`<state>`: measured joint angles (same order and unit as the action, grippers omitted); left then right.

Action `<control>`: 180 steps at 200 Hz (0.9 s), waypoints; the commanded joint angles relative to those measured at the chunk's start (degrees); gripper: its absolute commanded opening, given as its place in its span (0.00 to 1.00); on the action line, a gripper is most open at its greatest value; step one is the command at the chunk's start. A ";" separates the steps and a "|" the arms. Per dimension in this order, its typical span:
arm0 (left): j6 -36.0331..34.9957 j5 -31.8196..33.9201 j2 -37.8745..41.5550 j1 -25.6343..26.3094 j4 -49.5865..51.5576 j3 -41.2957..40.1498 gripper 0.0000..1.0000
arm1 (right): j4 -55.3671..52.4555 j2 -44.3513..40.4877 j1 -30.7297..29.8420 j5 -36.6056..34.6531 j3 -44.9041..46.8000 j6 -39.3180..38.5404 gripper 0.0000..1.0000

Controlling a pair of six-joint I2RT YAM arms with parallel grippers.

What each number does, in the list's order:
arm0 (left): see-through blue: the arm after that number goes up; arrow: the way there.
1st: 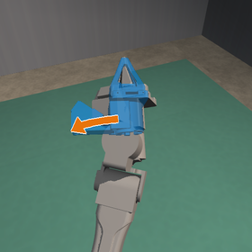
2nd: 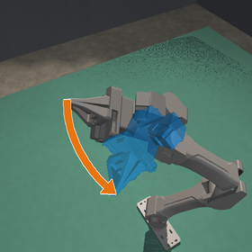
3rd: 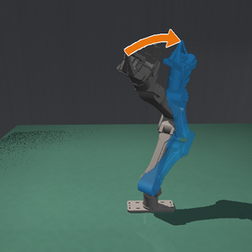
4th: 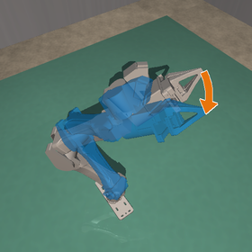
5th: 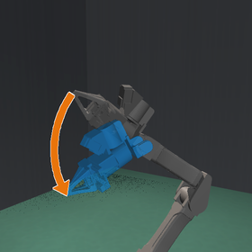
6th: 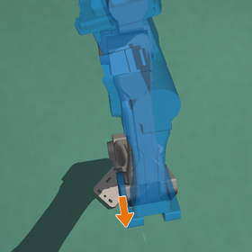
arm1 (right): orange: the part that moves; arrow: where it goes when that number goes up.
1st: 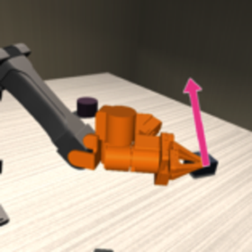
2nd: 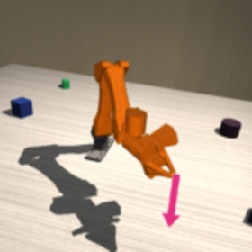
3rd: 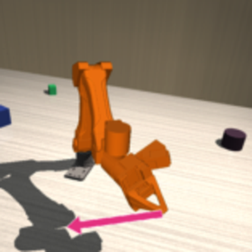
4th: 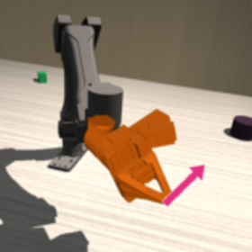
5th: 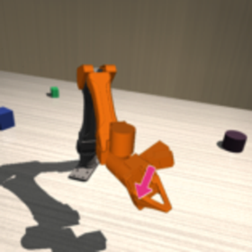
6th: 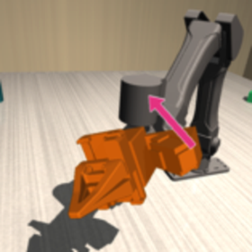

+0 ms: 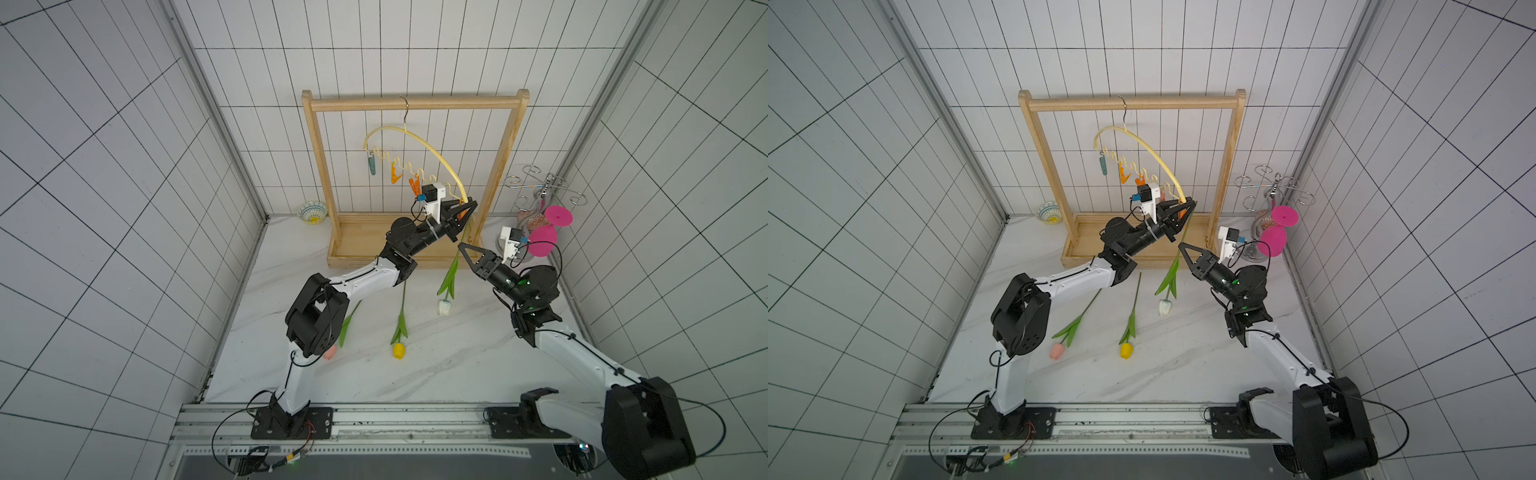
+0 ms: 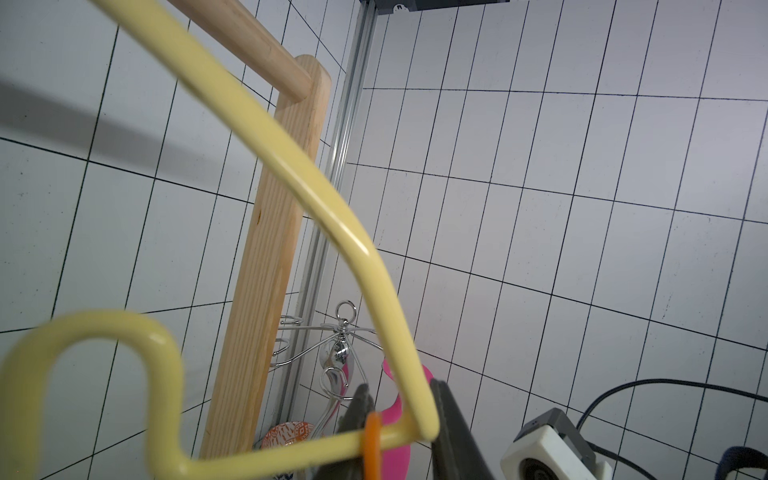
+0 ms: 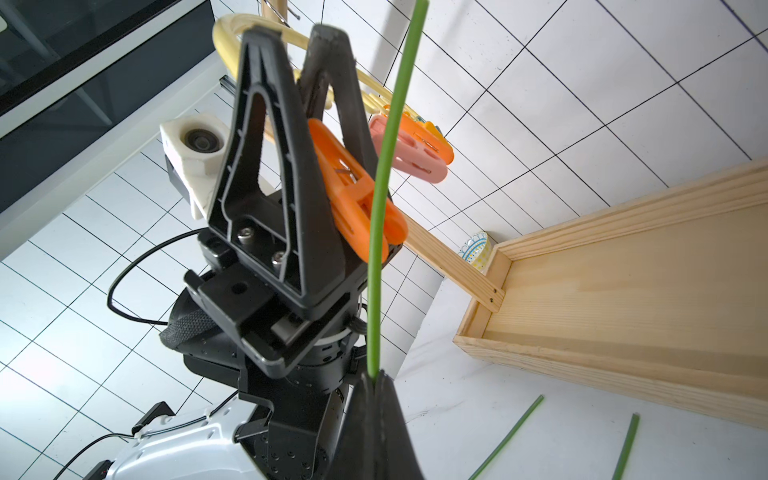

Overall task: Dry the flowers on a clothes hanger
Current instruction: Clamp the flower onto the hanger.

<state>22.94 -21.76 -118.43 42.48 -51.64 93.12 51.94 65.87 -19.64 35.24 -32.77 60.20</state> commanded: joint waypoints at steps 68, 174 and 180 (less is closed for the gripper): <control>-0.91 0.09 -1.41 0.37 -0.21 2.77 0.18 | 1.46 1.73 -1.02 2.84 -0.83 -0.63 0.00; -0.59 -0.04 -2.14 0.48 -0.71 3.11 0.16 | 2.58 0.11 -2.51 0.04 -0.57 -3.05 0.00; -0.61 -0.04 -2.15 0.42 -0.74 3.11 0.16 | 2.03 -0.24 -2.41 -0.65 -0.45 -3.28 0.00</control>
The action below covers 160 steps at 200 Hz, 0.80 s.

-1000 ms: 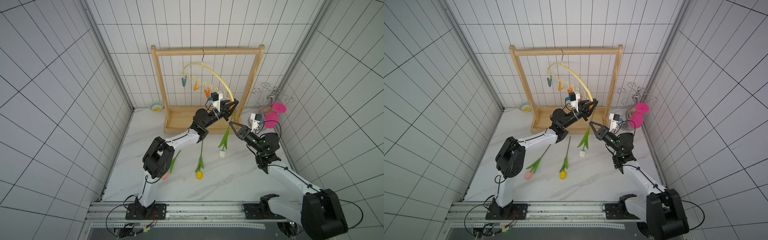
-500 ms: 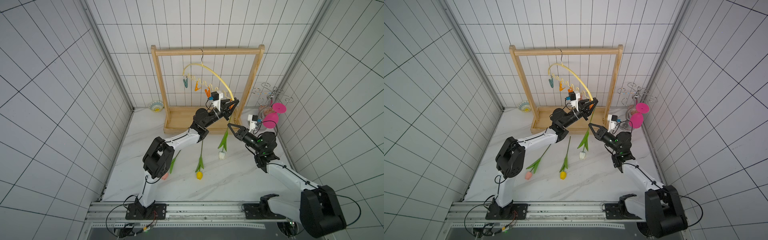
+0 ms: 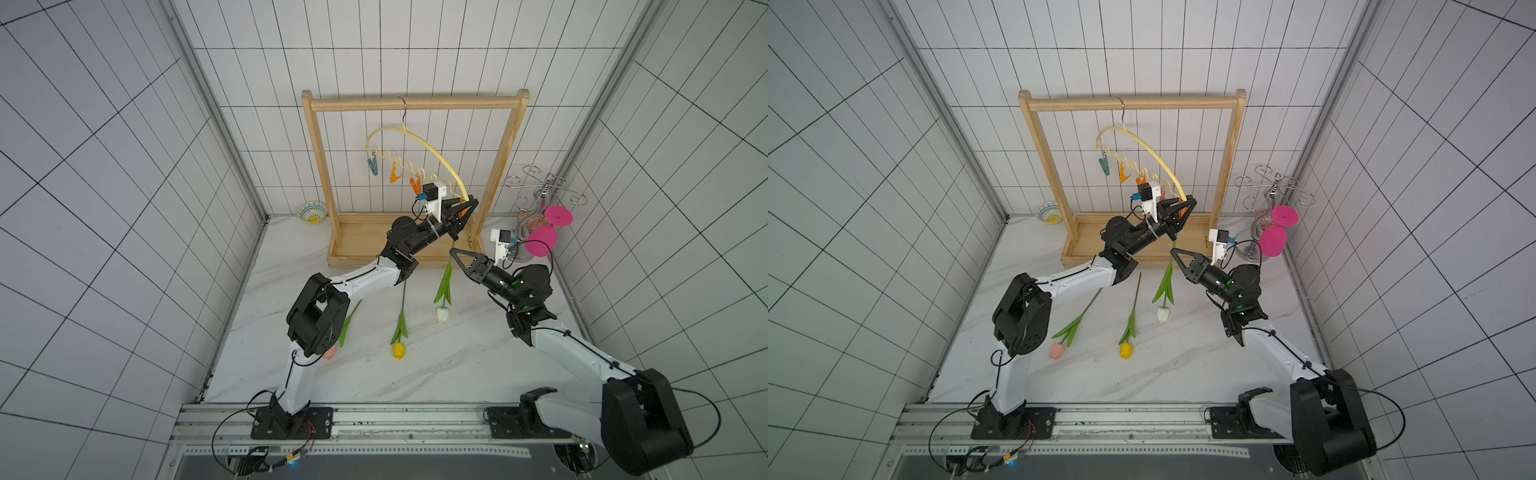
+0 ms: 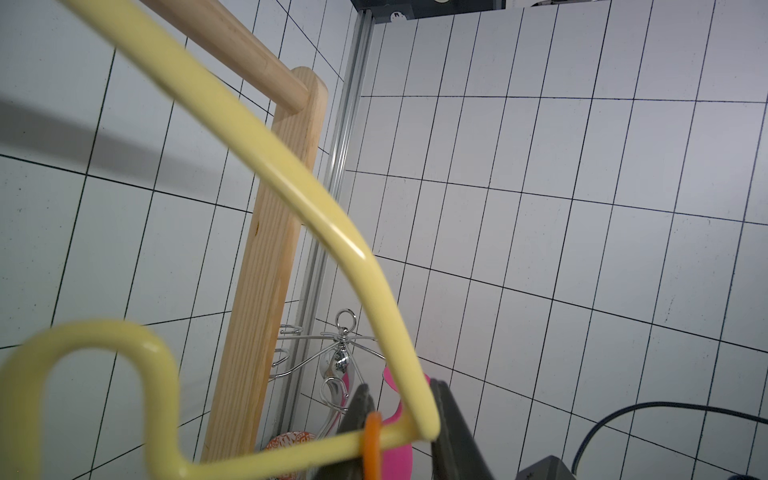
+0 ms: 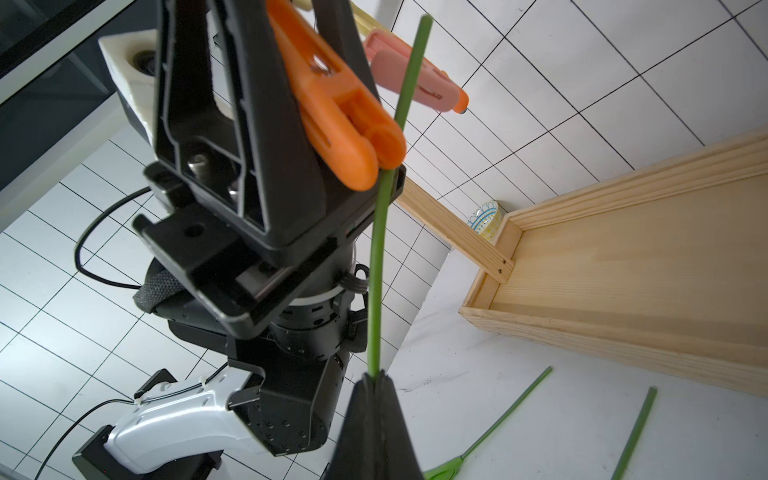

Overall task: Dry the flowers on a clothes hanger
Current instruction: Clamp the flower onto the hanger.

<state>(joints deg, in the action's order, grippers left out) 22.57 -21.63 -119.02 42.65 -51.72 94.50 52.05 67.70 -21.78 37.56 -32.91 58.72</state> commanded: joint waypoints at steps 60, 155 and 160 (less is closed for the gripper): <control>-0.39 -0.08 -1.39 0.24 -0.40 2.25 0.16 | -5.99 -4.21 -0.26 -8.35 -0.43 -4.03 0.00; -0.24 -0.27 -1.65 0.34 -0.39 2.27 0.16 | -1.95 -4.07 -0.45 -5.74 -1.24 -3.35 0.00; -0.17 -0.26 -1.65 0.33 -0.39 2.27 0.16 | -1.95 -4.04 -0.40 -5.57 -1.35 -3.43 0.00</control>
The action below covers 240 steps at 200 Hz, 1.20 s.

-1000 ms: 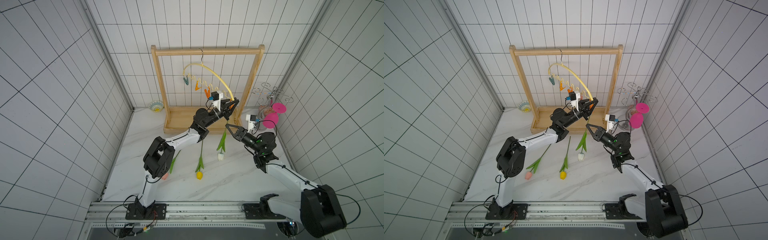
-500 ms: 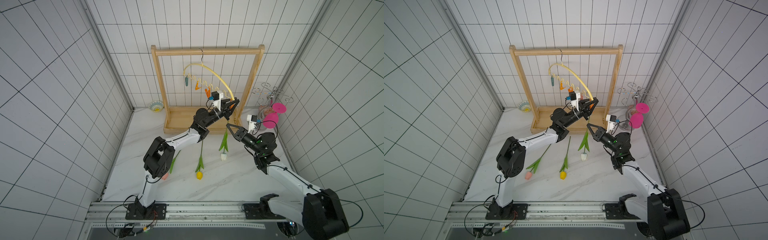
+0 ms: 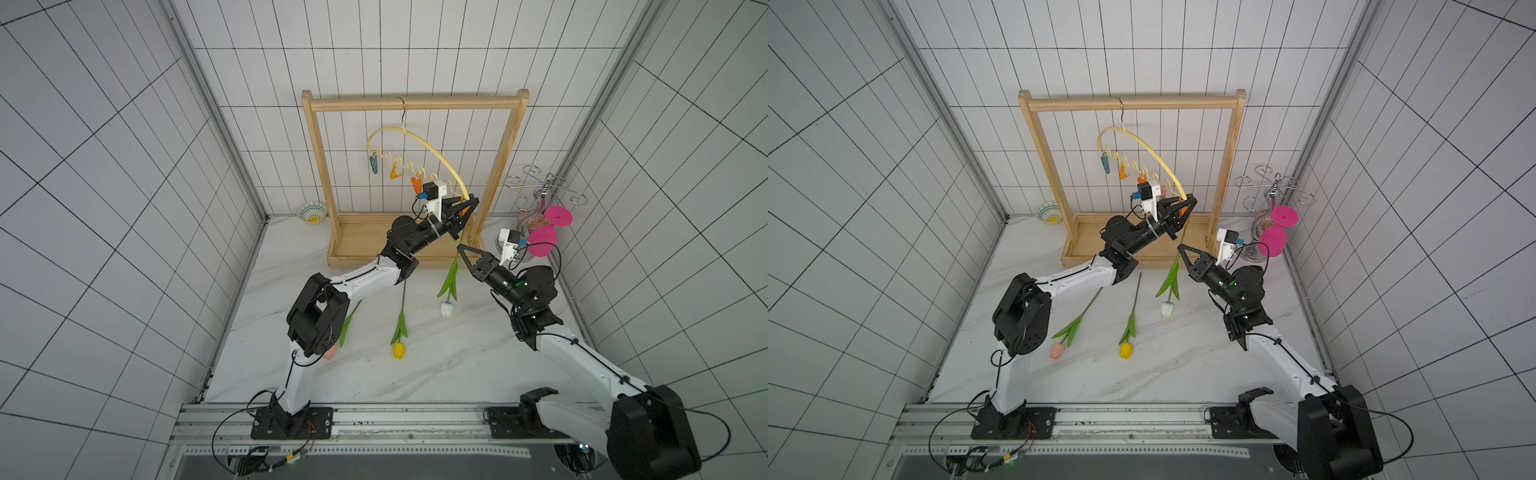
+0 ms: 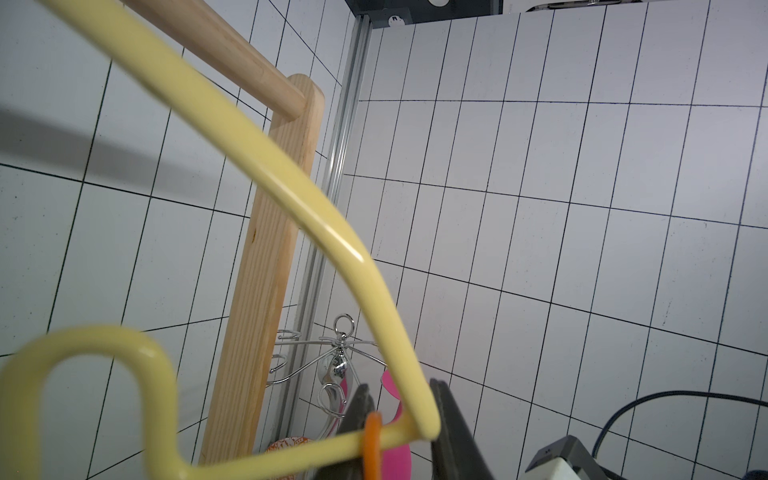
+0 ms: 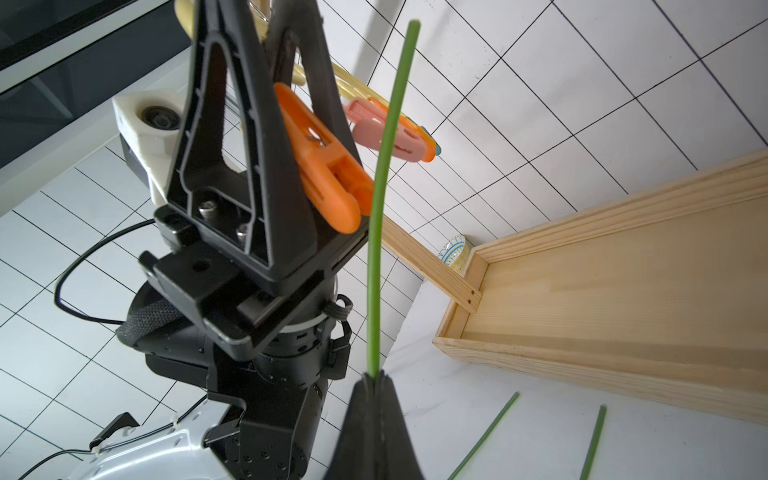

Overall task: Dry the flowers on a clothes hanger
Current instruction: Clamp the flower onto the hanger.

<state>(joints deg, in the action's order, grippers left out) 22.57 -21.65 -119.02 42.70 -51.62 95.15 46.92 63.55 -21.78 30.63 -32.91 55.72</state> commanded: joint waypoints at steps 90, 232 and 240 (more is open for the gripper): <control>0.07 -0.81 -1.84 0.39 -0.42 1.00 0.15 | -1.89 0.05 -0.44 4.61 -6.38 -8.54 0.00; -0.81 -1.14 -1.65 0.37 0.61 0.73 0.28 | -6.16 2.50 0.25 4.96 -11.57 -11.82 0.00; -0.84 -1.21 -1.57 0.37 0.88 0.69 0.36 | -6.69 2.37 0.24 4.88 -11.58 -12.20 0.00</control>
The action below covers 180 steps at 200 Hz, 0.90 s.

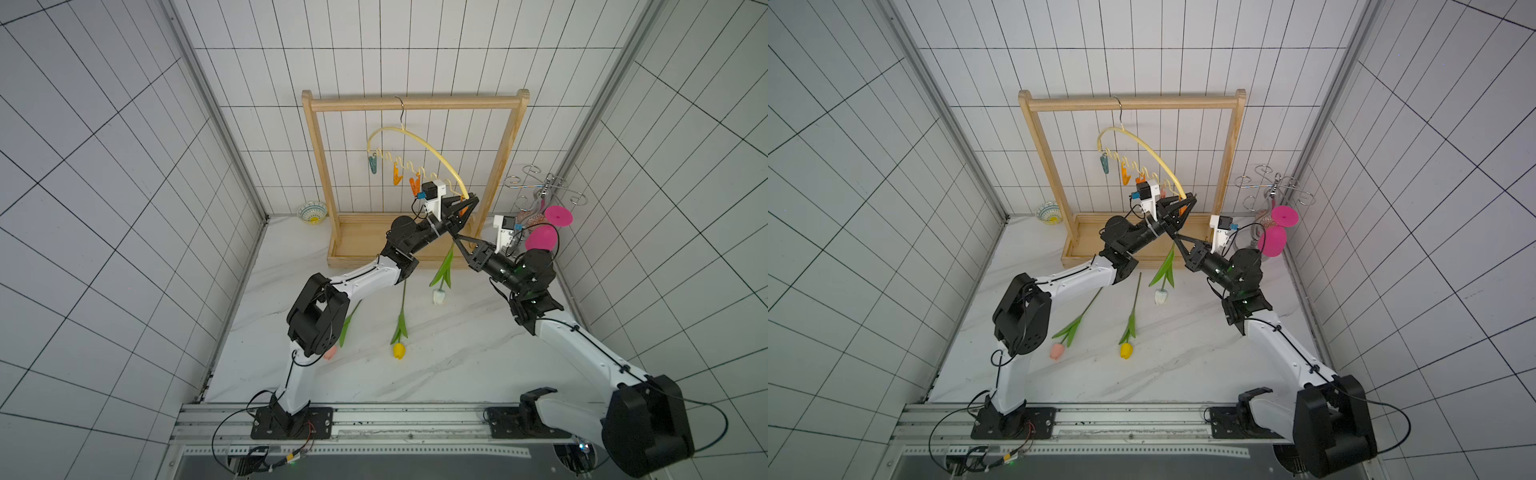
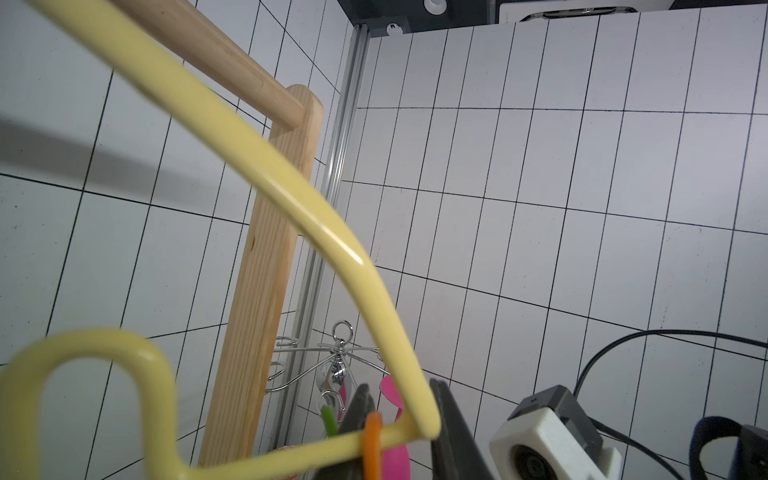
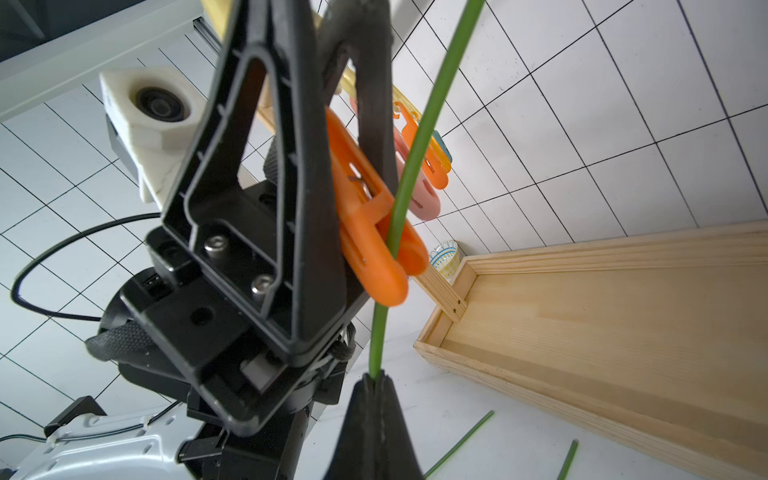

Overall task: Dry the flowers on a clothes hanger
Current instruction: Clamp the flower onto the hanger.

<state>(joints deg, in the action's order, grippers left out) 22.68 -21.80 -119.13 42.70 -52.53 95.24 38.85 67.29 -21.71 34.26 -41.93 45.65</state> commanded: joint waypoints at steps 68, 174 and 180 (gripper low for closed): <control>-6.78 0.27 3.45 -0.23 5.65 -4.23 0.73 | -8.74 -2.95 0.25 -4.80 -3.06 -11.95 0.00; -13.71 8.27 19.68 -2.58 26.92 -17.42 0.99 | -8.31 6.38 0.56 -9.45 -6.49 -17.21 0.03; -14.49 9.21 20.93 -2.62 28.63 -18.45 0.99 | -8.27 6.64 0.64 -9.83 -6.54 -17.41 0.04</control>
<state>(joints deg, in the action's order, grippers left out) 12.95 -16.05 -102.72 40.69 -31.88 79.79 29.19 73.32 -21.37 26.02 -45.65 29.65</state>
